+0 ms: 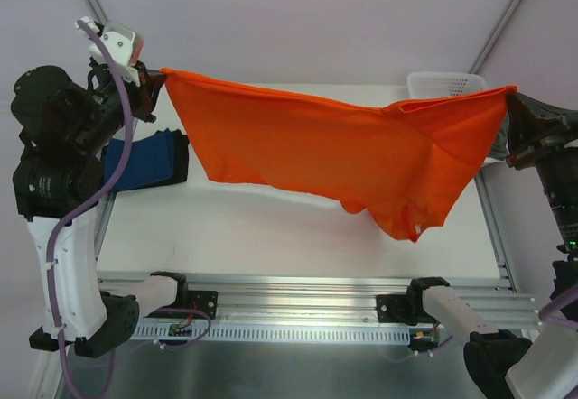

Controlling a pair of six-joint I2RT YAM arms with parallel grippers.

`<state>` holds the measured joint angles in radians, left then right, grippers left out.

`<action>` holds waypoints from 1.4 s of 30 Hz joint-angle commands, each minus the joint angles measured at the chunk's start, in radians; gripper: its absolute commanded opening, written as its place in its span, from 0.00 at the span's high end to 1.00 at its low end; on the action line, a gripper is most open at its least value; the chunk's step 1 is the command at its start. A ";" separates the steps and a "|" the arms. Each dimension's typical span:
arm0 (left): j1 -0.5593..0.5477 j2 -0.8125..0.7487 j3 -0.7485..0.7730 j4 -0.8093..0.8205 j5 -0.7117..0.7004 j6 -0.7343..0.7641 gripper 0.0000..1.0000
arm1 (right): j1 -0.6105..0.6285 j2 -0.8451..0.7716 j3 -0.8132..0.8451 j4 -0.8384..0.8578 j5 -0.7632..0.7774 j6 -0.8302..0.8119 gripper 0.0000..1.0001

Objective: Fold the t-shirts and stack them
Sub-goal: Flatten the tshirt out, then fold the tshirt

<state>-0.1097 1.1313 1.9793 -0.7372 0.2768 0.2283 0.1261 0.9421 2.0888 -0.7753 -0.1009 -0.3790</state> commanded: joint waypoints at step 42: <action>0.062 1.082 0.182 0.150 0.047 0.106 1.00 | -0.023 1.224 0.154 0.151 -0.036 -0.072 0.99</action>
<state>-0.0509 2.2387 2.1918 -0.6010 0.3058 0.3267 0.0952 2.2284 2.2459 -0.6388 -0.0967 -0.4477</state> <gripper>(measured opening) 0.009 0.010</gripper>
